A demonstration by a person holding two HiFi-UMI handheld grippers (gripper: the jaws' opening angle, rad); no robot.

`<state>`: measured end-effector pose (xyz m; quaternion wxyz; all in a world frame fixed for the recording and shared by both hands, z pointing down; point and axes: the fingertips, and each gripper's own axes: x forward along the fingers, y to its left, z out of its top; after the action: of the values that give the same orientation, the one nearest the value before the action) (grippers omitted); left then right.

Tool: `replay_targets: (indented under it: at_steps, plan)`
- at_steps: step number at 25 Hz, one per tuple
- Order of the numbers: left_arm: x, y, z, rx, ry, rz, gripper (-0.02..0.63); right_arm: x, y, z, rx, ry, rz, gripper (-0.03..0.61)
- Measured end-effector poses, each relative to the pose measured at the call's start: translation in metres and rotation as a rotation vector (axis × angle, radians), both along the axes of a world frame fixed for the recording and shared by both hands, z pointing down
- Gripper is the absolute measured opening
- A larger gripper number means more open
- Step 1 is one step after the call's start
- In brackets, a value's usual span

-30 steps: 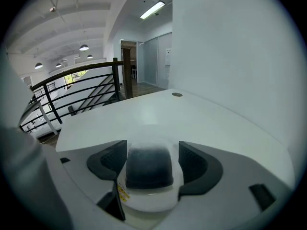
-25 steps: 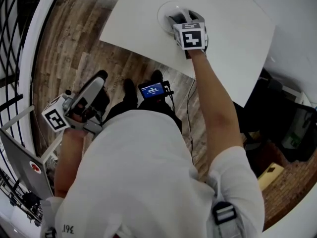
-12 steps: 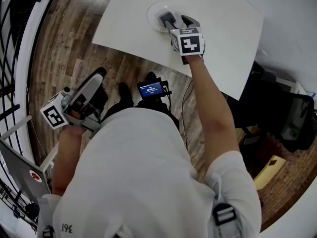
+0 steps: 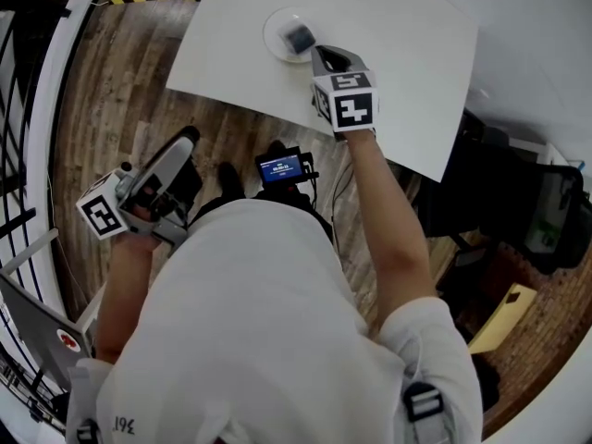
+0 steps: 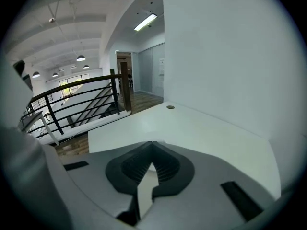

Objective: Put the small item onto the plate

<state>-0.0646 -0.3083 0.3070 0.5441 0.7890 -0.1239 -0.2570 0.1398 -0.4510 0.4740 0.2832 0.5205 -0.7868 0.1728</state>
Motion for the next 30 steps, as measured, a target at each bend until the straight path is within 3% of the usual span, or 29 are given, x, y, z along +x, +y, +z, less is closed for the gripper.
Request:
replay_targets:
  at_steps: [6, 17, 23, 30]
  plan:
    - [0.001, 0.001, -0.005, 0.007, 0.004, 0.015, 0.117, -0.008, 0.027, -0.033, 0.047, -0.059, 0.021, 0.002]
    - [-0.006, 0.0, -0.01, 0.027, 0.003, 0.04, 0.115, -0.021, 0.085, -0.105, 0.116, -0.313, 0.126, 0.002]
    - [-0.001, 0.005, -0.01, 0.037, 0.015, 0.099, 0.115, -0.02, 0.106, -0.13, 0.14, -0.407, 0.181, 0.002]
    - [-0.008, 0.023, -0.013, 0.042, 0.028, 0.169, 0.115, -0.033, 0.139, -0.169, 0.19, -0.586, 0.243, 0.002]
